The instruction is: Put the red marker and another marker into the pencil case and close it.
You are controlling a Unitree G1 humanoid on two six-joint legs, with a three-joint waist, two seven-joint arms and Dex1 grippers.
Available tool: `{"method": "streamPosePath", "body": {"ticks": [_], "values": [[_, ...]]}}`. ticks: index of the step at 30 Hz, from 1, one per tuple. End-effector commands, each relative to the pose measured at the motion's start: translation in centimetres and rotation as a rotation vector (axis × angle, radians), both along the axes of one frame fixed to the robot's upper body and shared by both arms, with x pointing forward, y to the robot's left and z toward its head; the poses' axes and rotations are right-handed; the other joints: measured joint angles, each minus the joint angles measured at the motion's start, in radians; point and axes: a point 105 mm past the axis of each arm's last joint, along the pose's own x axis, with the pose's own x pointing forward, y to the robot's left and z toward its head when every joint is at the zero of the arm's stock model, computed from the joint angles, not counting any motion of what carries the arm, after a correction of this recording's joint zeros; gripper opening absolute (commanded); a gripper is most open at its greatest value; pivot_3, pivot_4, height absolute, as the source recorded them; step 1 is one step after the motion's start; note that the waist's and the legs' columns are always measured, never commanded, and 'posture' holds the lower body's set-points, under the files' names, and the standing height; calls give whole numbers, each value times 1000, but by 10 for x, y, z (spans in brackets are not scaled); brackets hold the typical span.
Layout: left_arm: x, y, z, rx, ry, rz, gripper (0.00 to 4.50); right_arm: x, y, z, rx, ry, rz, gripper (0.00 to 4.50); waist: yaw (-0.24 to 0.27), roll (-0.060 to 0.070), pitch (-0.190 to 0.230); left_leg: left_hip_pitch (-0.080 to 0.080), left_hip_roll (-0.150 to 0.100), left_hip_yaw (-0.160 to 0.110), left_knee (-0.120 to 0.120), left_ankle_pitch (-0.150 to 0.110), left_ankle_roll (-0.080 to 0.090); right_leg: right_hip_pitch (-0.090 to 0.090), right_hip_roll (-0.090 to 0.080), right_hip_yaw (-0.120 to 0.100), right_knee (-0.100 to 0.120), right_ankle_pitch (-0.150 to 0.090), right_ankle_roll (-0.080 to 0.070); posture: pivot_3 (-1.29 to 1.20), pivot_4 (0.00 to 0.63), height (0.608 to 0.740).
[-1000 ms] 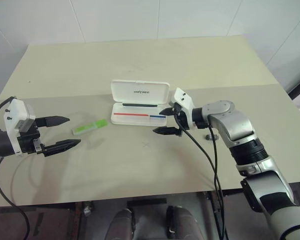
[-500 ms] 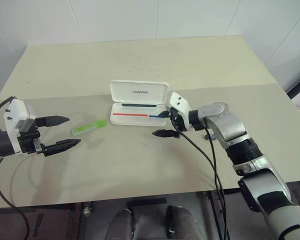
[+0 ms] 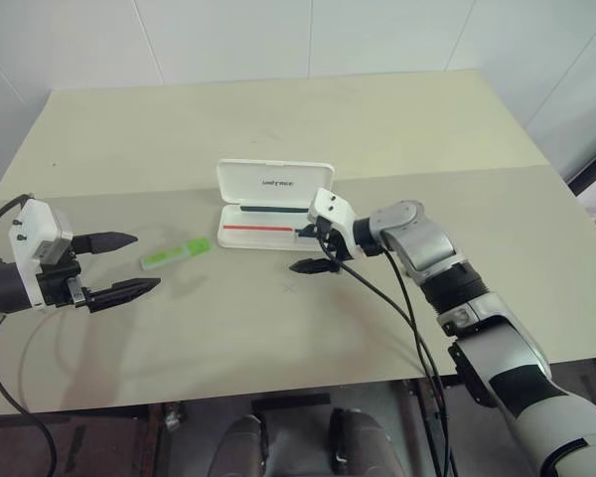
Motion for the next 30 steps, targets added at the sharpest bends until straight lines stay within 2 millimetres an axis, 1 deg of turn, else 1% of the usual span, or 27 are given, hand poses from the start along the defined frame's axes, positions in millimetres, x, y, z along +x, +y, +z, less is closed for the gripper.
{"method": "streamPosePath", "body": {"ticks": [1,3,4,5,9,10,18,21,25,28,30], "values": [[-3,-1,9,18,-41,0,4500,3,3,10,-14,-40,22,3199,0,0,0,0,0,0,0,0,0,0,0,0,0,0,0,0,150,740],[-4,0,9,20,-40,2,4500,5,0,9,-26,-40,18,2513,0,0,0,0,0,1,0,0,0,0,0,1,0,0,0,0,150,740],[-4,0,8,20,-40,3,4500,5,-1,9,-30,-38,17,2070,0,0,0,0,0,1,0,0,0,0,0,1,0,0,0,0,150,740],[-4,0,8,21,-39,4,4500,6,-3,8,-36,-38,15,1801,0,0,0,0,0,1,0,0,0,0,0,1,0,0,0,0,150,740],[-6,-1,7,31,-24,-12,4500,4,-9,11,-48,-37,24,261,0,0,0,0,0,1,0,-1,0,0,0,1,0,0,0,0,150,740],[-8,-3,7,36,-14,-25,4500,3,-11,12,-52,-41,31,28,0,0,0,0,0,1,0,-1,1,0,0,1,0,0,0,0,150,740],[-18,-17,3,81,32,-102,4500,-7,-23,30,-74,-86,93,28,1,0,0,0,0,3,2,-2,1,0,0,3,-1,0,-1,0,150,740],[-20,-22,4,86,36,-121,4500,-16,-23,35,-79,-101,135,28,1,0,0,0,0,3,2,-2,1,-1,0,3,-1,0,-1,0,150,740],[-26,-32,4,92,47,-160,4500,-36,-21,36,-101,-124,219,28,1,0,0,0,1,4,2,-3,1,-1,1,4,-1,0,-1,0,150,740],[-30,-41,5,98,52,-192,4500,-53,-15,35,-104,-133,283,28,2,-1,0,0,1,4,3,-3,2,-1,1,4,-1,0,-1,0,150,740],[-33,-46,6,99,56,-213,4500,-61,-12,34,-106,-135,307,28,1,-1,0,0,1,4,4,-4,2,-1,1,4,-1,0,-1,0,150,740]]}}
